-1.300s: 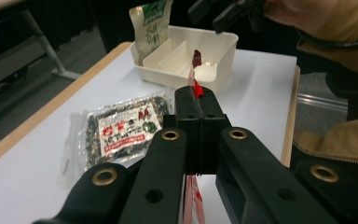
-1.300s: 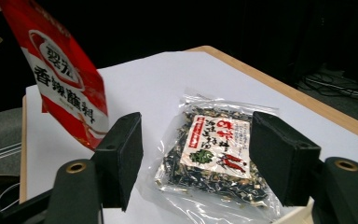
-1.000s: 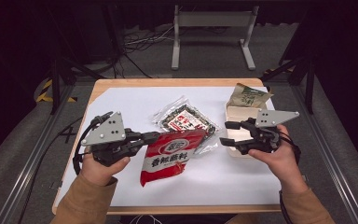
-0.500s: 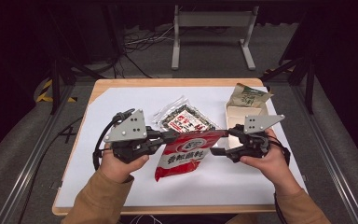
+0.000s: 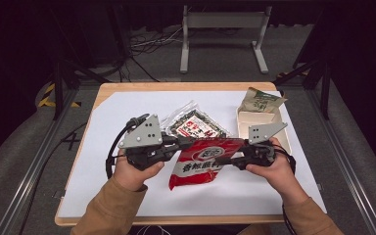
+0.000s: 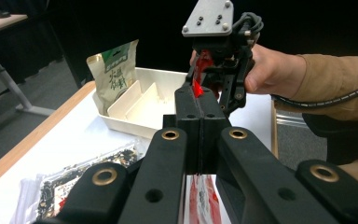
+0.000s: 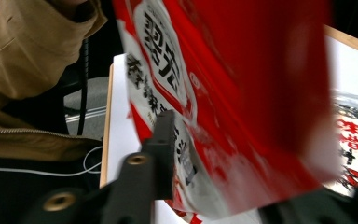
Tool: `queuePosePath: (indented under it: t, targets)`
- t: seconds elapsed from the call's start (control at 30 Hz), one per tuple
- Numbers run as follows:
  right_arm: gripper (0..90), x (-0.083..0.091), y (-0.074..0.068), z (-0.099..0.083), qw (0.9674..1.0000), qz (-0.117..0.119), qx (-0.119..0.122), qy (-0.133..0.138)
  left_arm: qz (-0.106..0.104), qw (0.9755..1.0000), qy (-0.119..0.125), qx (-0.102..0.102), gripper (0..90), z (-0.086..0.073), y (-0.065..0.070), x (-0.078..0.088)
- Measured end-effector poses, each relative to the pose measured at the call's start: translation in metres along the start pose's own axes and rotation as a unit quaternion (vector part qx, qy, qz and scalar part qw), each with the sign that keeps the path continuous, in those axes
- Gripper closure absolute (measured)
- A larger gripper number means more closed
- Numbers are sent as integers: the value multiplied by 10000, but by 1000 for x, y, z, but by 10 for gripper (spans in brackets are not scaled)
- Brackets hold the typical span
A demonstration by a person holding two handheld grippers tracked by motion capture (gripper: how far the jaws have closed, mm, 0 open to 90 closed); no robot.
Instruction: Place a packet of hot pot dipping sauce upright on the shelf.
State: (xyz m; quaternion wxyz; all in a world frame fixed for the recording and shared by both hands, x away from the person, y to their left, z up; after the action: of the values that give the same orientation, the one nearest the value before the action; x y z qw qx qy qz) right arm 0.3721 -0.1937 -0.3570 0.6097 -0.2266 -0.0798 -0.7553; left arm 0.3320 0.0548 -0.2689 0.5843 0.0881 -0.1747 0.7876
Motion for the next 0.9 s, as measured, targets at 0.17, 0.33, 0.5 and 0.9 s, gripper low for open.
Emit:
queuePosePath:
  t: [0.17,0.33,0.5,0.9]
  targets:
    - [876,2,-4,3,9996,211,173,-44,46,10000,55,43,900,-1,0,3]
    - [892,3,-6,5,9992,174,341,-129,88,9998,72,140,900,-5,-4,4]
    - [893,6,-6,9,9987,109,453,-204,126,9998,83,146,900,-6,-5,5]
    - [894,28,-9,27,9964,-235,692,-435,356,9994,24,46,595,-6,-5,5]
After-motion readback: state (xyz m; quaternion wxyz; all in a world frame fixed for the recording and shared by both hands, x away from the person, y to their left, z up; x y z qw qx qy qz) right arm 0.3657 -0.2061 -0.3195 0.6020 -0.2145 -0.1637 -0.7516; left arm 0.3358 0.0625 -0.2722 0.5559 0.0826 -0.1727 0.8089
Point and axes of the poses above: each handheld gripper's, and its own axes: x roughly backward along the jaws, z roughly out of its top, y roughly to its right, the point moved 4 cm from there along -x, roughly forward along the jaws, and after that the axes turned 4 degrees about -x, right-handed, at the moved point
